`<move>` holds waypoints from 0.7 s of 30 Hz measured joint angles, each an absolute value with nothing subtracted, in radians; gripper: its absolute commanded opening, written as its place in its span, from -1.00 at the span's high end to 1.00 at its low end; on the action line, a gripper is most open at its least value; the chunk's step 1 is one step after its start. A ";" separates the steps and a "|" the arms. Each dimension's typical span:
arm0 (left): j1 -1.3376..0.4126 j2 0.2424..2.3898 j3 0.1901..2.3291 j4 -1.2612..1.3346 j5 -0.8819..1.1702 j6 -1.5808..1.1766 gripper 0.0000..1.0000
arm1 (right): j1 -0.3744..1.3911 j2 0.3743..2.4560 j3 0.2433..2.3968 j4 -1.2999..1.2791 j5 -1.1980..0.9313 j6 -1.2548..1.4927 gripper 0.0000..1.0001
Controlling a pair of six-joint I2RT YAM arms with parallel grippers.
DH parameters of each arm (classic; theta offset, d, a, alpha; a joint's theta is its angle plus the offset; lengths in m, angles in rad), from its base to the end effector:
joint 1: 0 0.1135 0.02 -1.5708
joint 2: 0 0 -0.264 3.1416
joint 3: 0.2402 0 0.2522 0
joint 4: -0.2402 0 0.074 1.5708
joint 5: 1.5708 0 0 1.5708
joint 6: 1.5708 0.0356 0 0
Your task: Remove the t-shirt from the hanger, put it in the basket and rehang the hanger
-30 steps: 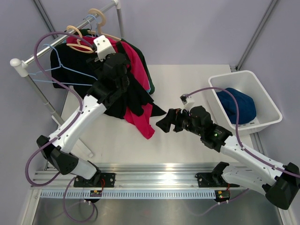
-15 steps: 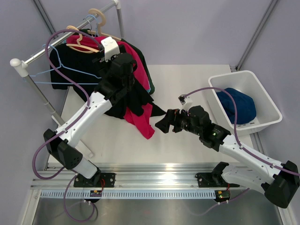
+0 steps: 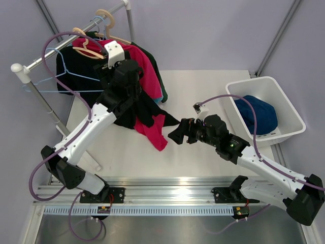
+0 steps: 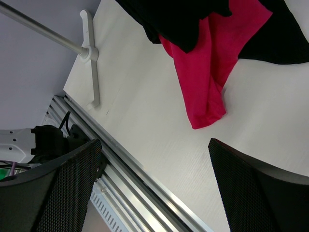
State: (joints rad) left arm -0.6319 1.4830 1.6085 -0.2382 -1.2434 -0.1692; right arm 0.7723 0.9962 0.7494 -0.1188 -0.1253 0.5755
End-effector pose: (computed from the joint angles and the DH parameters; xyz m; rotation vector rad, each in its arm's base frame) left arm 0.2759 -0.1602 0.4571 -0.5383 1.5317 0.4259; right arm 0.1622 0.1642 0.2944 -0.2923 2.0518 0.9904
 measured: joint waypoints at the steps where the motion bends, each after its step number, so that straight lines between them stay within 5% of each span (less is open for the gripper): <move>1: -0.631 1.475 1.607 -0.238 -1.246 -0.166 -0.68 | 0.772 0.998 0.749 -0.119 -0.125 0.575 -0.99; 4: -0.629 1.463 1.607 -0.236 -1.254 -0.161 -0.66 | 0.773 1.003 0.749 -0.119 -0.125 0.575 -0.99; 8: -0.627 1.462 1.607 -0.236 -1.258 -0.154 -0.08 | 0.772 1.008 0.749 -0.119 -0.126 0.575 -0.99; 21: -0.627 1.494 1.607 -0.238 -1.258 -0.142 -0.15 | 0.772 1.008 0.749 -0.119 -0.126 0.576 -0.99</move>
State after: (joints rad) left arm -0.6266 1.4937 1.6073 -0.2382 -1.2575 -0.1417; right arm 0.7723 1.0080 0.7494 -0.1188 -0.1257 0.5762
